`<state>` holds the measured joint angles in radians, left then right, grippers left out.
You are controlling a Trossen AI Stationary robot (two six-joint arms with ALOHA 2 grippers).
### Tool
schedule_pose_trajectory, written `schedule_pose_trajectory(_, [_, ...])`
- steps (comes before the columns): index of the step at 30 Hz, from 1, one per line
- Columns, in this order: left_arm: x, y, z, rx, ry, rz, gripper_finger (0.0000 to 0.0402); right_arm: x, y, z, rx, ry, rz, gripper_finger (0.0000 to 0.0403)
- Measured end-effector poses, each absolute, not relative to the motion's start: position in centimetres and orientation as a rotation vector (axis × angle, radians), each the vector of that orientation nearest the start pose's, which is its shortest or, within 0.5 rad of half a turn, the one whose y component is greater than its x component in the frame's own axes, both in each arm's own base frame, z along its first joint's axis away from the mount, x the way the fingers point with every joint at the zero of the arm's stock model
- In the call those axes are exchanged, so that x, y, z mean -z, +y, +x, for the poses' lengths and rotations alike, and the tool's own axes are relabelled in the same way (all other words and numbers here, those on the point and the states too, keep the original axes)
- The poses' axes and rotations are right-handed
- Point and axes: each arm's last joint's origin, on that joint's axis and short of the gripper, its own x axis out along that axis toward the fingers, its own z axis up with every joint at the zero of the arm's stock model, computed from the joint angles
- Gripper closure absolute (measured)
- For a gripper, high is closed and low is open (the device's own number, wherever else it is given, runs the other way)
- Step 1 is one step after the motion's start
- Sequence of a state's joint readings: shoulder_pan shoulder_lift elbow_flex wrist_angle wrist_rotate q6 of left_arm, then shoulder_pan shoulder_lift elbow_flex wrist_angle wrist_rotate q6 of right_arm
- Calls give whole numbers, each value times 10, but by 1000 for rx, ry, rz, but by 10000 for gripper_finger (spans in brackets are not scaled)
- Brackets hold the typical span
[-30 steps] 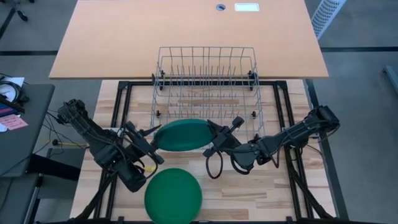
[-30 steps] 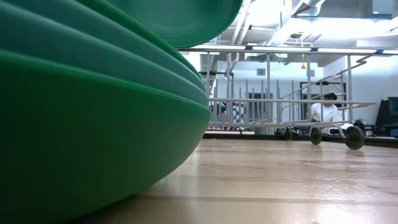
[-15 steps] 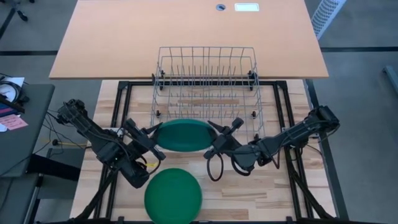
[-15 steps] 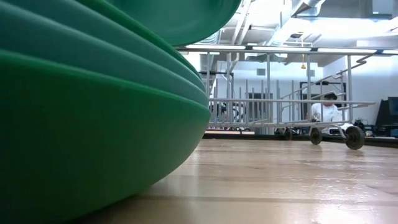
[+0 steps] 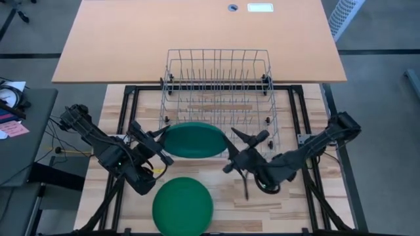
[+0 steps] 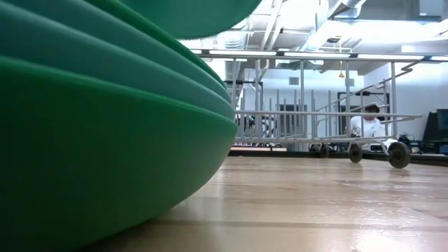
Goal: Sort dishes
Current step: Put the dark blue plate in the dish rack
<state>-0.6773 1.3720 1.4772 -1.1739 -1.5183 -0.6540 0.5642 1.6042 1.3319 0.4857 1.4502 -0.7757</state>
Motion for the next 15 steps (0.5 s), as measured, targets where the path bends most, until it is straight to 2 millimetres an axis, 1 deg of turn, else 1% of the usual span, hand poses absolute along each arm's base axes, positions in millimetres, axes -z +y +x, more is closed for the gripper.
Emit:
schedule_pose_trajectory(2, [-396, -125, 201, -847, 220, 366, 400, -380, 168, 304, 852, 219, -536, 212])
schedule_pose_trajectory(6, [-412, -116, 195, -860, 225, 372, 400, -388, 172, 287, 895, 264, -544, 215])
schedule_pose_trajectory(8, [-427, -107, 188, -873, 230, 375, 400, -389, 174, 278, 894, 284, -569, 218])
schedule_pose_trajectory(10, [-448, -94, 180, -898, 218, 343, 400, -385, 174, 272, 882, 291, -591, 221])
schedule_pose_trajectory(12, [-467, -80, 172, -926, 221, 332, 400, -377, 171, 268, 878, 293, -599, 224])
schedule_pose_trajectory(15, [-489, -65, 165, -958, 236, 329, 400, -362, 157, 263, 903, 310, -612, 228])
